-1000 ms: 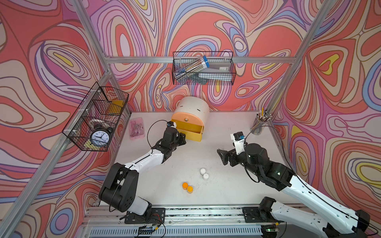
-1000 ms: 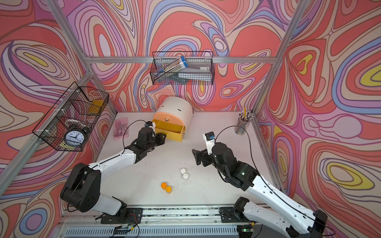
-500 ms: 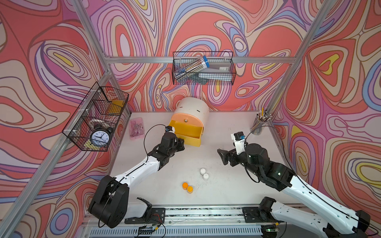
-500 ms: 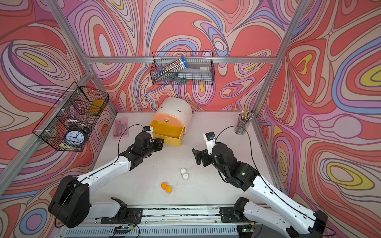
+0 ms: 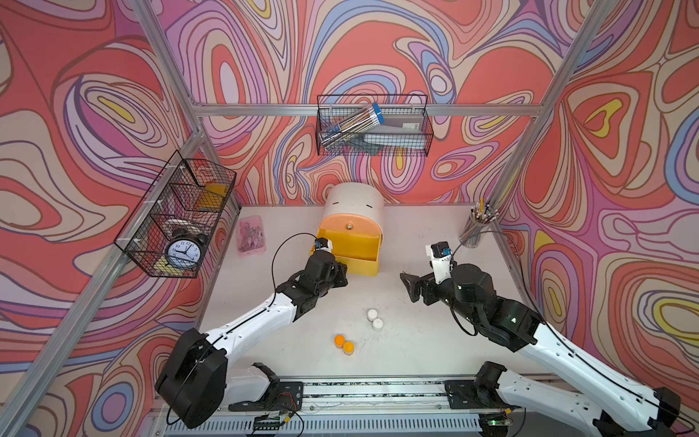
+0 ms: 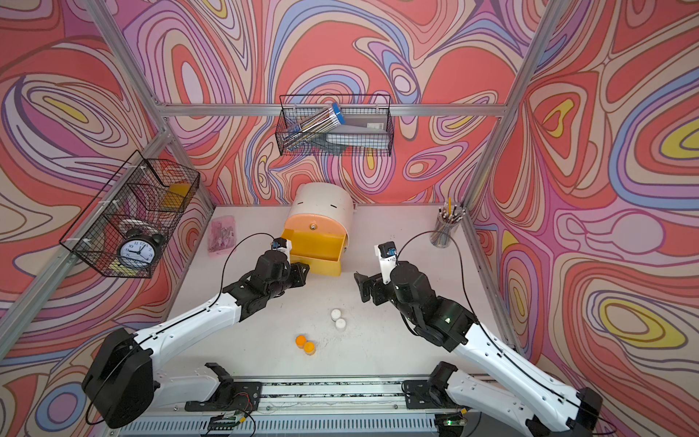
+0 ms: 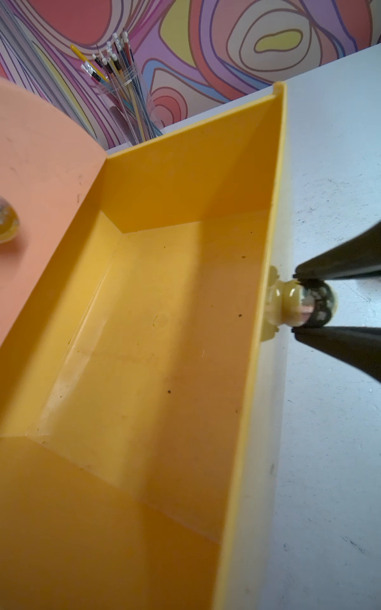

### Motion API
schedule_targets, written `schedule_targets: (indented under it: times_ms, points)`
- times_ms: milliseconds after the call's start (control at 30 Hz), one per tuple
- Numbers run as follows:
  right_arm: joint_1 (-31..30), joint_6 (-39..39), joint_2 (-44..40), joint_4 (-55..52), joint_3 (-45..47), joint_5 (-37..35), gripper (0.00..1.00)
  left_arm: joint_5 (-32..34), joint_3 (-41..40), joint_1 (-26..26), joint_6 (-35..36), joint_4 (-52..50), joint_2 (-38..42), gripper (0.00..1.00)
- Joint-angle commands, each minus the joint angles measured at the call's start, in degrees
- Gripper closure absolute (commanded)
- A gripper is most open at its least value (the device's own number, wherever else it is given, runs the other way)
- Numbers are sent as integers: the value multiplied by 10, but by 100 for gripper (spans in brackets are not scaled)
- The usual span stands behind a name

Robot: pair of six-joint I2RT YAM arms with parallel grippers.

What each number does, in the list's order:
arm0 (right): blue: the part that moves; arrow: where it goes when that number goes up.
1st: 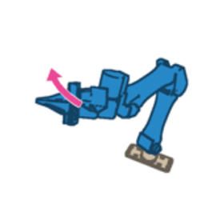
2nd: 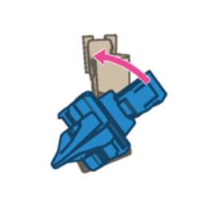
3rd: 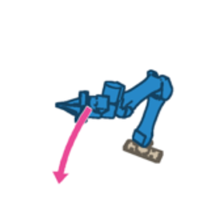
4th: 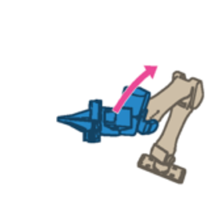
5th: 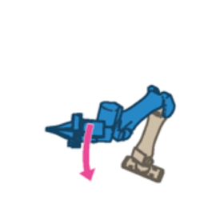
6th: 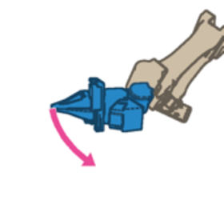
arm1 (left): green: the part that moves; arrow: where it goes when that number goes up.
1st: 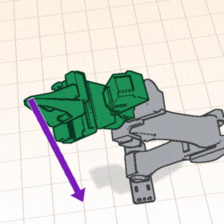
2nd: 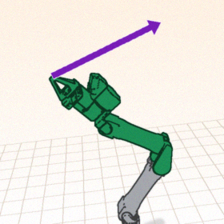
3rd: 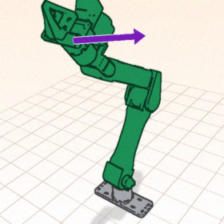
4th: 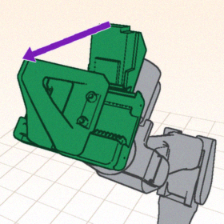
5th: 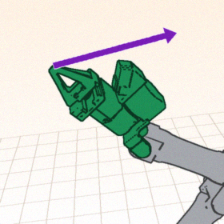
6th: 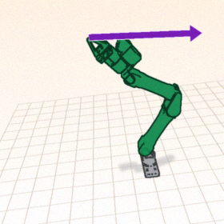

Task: Put the paint cans in the drawer according to color
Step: Open the drawer in the storage box, then pick up the paint can at the center of the board.

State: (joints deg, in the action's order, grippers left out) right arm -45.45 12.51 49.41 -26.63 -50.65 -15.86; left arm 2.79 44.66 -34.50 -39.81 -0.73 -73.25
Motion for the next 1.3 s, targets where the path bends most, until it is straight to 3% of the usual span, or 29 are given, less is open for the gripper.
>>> schedule_targets:
  times_ms: [0,233,333,500,667,833,1000,1267]
  points:
    - [-1,-1,2,-6,2,-5,2,-2,4,-14,-4,26,23,75]
    - [-2,10,22,-33,-17,-8,2,6,2,-24,-5,23,29,58]
    - [-2,28,29,-55,-25,-5,2,-3,-1,-26,-9,31,25,45]
    - [-3,75,41,-104,-39,29,2,-29,10,-27,6,7,49,38]
    - [-36,141,53,-136,-17,53,2,-9,84,-27,117,-198,122,15]
    - [-147,190,95,-113,25,9,7,65,130,-27,221,-335,199,1]
    - [-198,220,164,-77,52,11,20,117,142,-27,276,-381,262,1]
    - [-214,221,276,-40,40,11,34,71,104,-27,305,-380,303,1]
